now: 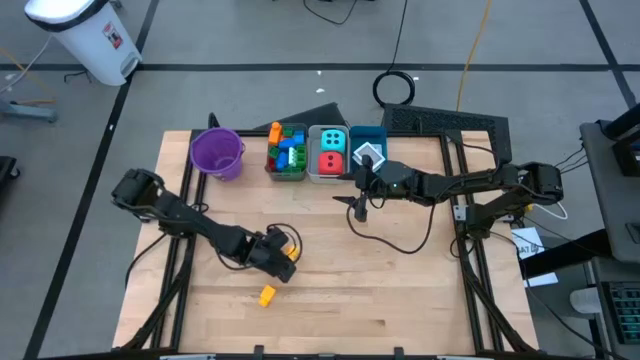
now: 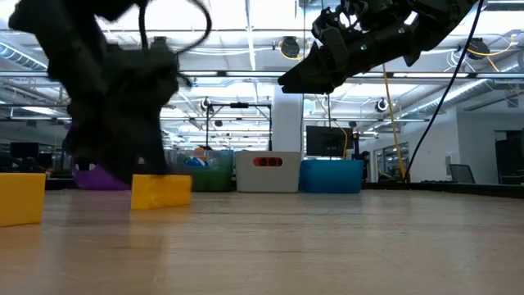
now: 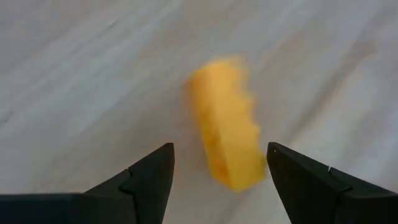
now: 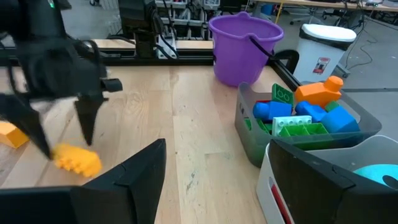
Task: Pick & Place Toys
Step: Put the yellow game piece into the black bin
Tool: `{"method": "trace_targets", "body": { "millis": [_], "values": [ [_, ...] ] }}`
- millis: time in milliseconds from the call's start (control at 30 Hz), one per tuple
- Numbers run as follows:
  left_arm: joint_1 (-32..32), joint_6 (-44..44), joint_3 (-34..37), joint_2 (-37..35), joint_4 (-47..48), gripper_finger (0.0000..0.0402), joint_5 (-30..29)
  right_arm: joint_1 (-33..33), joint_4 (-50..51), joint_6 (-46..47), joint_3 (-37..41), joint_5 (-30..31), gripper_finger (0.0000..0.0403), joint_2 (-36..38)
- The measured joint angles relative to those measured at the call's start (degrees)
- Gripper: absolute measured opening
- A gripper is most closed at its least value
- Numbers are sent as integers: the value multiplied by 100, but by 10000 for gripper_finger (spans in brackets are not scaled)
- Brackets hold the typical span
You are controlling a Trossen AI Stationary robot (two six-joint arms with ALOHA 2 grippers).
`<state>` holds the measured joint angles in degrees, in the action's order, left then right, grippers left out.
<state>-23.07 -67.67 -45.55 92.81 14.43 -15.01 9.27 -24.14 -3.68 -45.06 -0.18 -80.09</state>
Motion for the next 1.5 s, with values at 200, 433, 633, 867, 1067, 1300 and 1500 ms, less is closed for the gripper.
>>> {"method": "trace_targets", "body": {
  "millis": [200, 433, 633, 867, 1067, 1300, 1500],
  "values": [
    [86, 124, -5, 316, -183, 268, 126, -1, -4, 0, 0, 4, 256, -2],
    [173, 1413, -9, 382, -183, 240, 81, -1, -2, 0, 0, 4, 256, -2],
    [204, 2000, 10, 410, -359, 174, -165, 0, -2, 0, 0, 4, 256, 0],
    [522, 2412, 12, 344, -450, 96, -418, -1, -2, 1, 0, 4, 256, -1],
    [1030, 2958, 12, -523, -466, 96, -562, -1, -62, 0, 0, 4, 256, -1],
    [1827, 3425, 10, -1782, -490, 108, -1908, -1, -78, 0, 0, -1, 256, 0],
    [2927, 3562, 4, -1989, -514, 101, -2195, 1, -77, 0, 0, -5, 256, 0]
  ]
}}
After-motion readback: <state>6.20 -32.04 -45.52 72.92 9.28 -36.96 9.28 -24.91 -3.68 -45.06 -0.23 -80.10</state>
